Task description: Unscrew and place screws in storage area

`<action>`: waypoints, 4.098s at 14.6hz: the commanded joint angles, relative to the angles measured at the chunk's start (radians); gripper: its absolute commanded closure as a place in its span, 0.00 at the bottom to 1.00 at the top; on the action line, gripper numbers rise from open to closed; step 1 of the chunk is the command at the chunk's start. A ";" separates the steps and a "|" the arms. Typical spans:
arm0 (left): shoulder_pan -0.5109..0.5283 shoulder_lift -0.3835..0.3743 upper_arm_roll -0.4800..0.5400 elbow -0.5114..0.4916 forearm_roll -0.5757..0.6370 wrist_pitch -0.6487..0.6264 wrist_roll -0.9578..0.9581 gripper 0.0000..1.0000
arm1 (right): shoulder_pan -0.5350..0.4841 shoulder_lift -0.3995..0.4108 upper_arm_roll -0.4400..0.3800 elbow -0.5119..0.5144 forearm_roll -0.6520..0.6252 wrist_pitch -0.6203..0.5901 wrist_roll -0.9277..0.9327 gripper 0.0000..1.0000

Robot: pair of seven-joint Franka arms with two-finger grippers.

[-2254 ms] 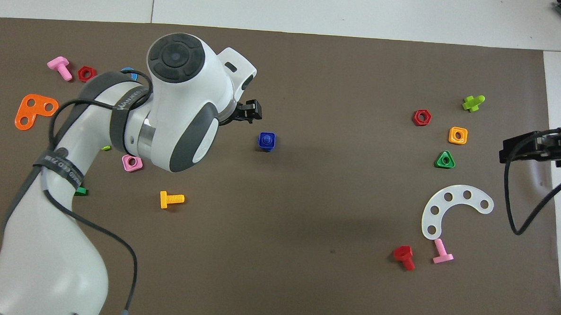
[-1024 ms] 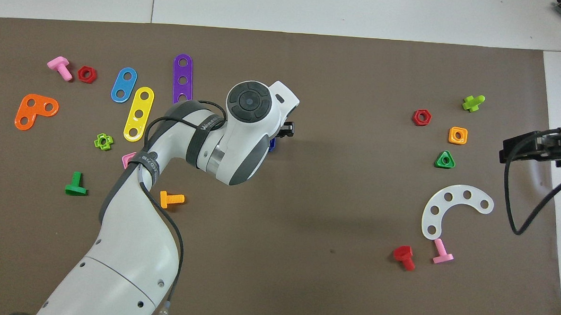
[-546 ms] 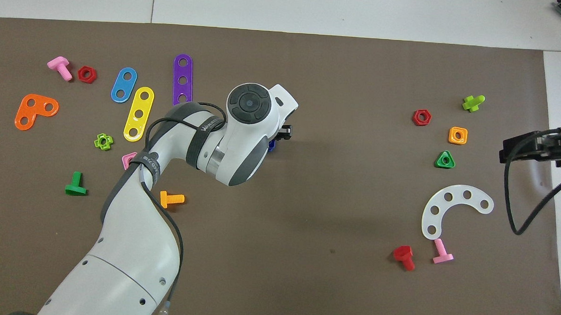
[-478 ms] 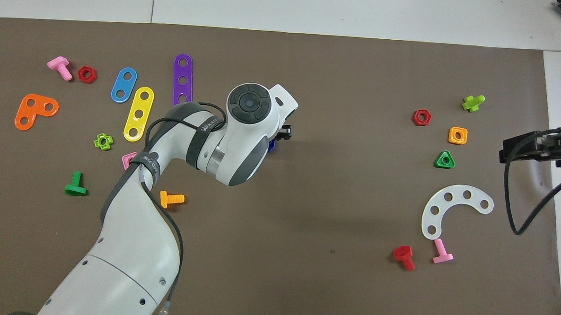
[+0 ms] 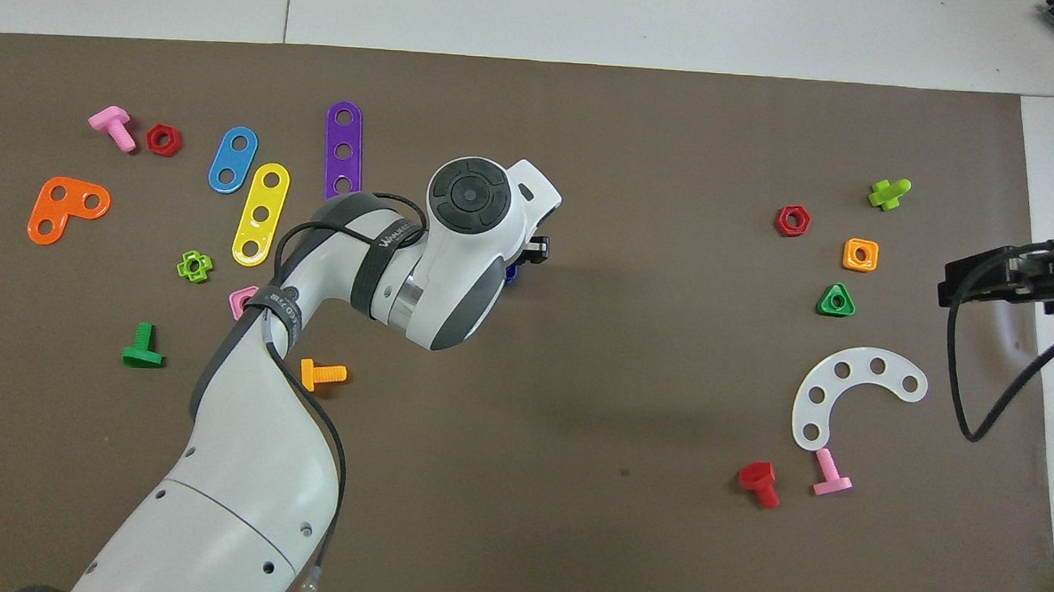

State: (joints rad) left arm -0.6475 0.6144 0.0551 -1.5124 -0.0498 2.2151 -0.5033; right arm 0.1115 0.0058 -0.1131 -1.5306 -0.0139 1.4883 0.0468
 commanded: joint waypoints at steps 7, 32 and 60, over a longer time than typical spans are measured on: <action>-0.014 -0.002 0.008 -0.012 0.019 0.009 0.003 0.58 | -0.006 -0.009 0.004 -0.010 -0.001 -0.008 -0.028 0.00; 0.274 -0.022 0.015 0.147 -0.062 -0.304 0.251 0.66 | -0.023 -0.010 -0.005 -0.010 -0.001 -0.016 -0.035 0.00; 0.560 -0.393 0.023 -0.178 -0.053 -0.339 0.612 0.00 | 0.476 0.368 0.012 -0.033 0.066 0.636 0.476 0.00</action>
State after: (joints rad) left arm -0.1196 0.2796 0.0843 -1.6675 -0.0972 1.9155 0.0933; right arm 0.5583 0.3080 -0.0963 -1.6034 0.0336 2.0810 0.4676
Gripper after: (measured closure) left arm 0.000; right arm 0.000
